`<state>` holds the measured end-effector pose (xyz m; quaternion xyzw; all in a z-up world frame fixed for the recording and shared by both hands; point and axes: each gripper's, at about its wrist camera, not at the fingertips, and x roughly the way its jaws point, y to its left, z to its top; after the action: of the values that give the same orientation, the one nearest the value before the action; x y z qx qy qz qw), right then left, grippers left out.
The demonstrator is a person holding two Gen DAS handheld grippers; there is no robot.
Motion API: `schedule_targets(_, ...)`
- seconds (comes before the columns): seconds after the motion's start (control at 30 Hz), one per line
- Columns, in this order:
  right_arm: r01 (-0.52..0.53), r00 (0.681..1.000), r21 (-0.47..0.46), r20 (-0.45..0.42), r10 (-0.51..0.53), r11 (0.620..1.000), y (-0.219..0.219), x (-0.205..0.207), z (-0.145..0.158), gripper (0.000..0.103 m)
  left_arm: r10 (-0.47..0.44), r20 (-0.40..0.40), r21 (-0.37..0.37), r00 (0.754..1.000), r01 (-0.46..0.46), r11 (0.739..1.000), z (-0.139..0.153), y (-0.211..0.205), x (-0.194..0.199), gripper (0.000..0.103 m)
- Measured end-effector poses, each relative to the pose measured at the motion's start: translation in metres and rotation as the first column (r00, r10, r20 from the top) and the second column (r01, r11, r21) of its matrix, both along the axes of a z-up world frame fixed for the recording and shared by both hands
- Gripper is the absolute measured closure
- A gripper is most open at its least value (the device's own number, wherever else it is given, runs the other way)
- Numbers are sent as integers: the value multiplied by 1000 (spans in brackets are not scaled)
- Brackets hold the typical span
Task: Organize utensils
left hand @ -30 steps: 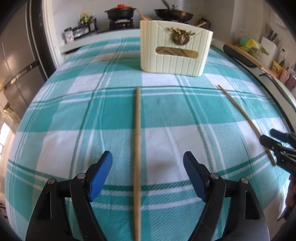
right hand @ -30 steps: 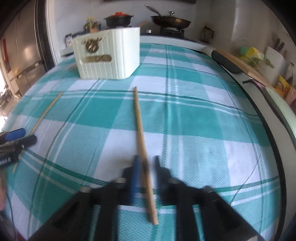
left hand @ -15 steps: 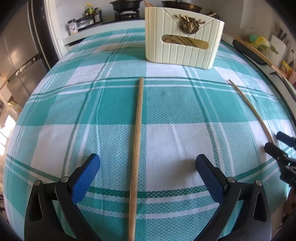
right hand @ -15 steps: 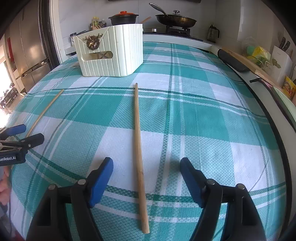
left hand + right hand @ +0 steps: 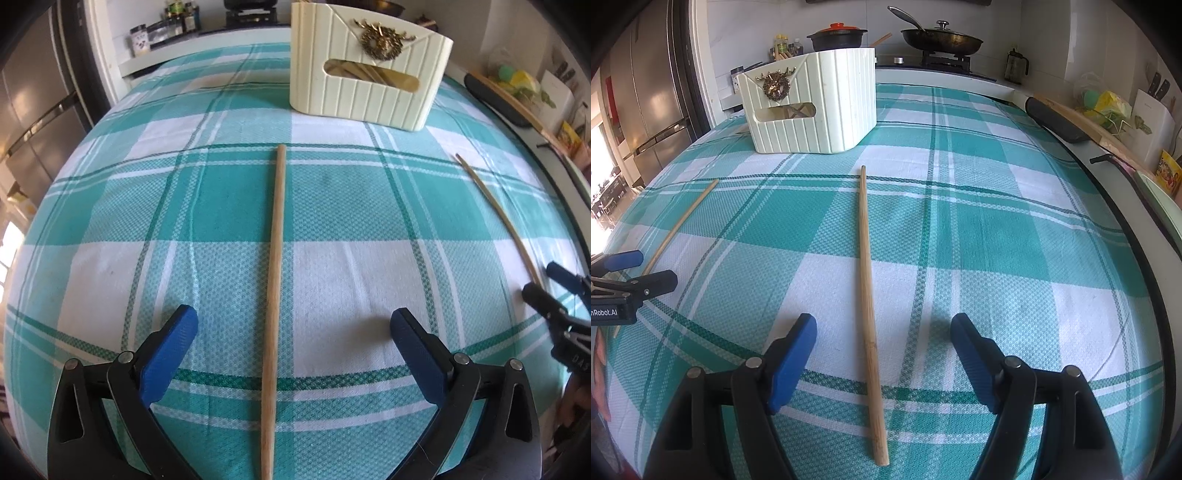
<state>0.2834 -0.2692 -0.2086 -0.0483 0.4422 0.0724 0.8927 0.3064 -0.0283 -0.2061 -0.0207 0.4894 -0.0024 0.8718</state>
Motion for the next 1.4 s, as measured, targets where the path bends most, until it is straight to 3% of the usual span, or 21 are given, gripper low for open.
schedule_targets(0.53, -1, 1000, 0, 0, 1, 1000, 0, 0, 0, 26, -75, 62, 35, 995, 73, 997, -1, -2, -10, 0)
schedule_targets(1.4, -1, 1000, 0, 0, 1, 1000, -1, 0, 0, 26, -71, 73, 39, 995, 68, 997, -2, -3, -11, 0)
